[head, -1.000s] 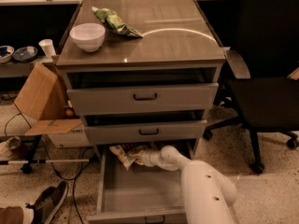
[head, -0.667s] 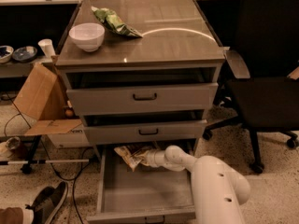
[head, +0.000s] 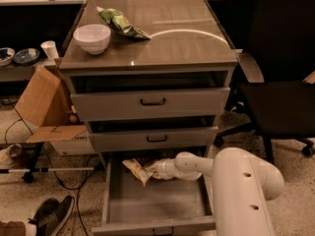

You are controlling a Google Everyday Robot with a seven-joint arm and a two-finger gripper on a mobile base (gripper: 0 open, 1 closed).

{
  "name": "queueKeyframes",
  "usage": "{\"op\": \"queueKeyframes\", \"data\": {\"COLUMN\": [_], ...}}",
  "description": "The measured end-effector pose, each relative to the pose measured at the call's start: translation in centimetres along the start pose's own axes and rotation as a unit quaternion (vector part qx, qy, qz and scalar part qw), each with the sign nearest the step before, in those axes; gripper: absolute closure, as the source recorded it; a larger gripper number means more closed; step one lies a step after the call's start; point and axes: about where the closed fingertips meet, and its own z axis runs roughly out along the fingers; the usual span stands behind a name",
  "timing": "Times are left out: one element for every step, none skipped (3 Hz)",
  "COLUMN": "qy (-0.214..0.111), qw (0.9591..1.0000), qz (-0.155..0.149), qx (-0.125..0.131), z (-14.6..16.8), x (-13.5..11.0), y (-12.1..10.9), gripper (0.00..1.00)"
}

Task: Pick brown chip bag from bottom drawer and place on counter

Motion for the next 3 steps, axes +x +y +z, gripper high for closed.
{"op": "queueKeyframes", "data": {"qy": [-0.007,-0.035,-0.072], "qw": [0.9988,0.9953,0.9895], "qz": [0.003,0.010,0.013], "qx": [0.048,0.090,0.124], "z": [-3.6,-8.2,-13.7], "x": [1.9,2.8,3.6], "y": [-0.5,0.0,1.9], "gripper": [1.00,1.00,1.00]}}
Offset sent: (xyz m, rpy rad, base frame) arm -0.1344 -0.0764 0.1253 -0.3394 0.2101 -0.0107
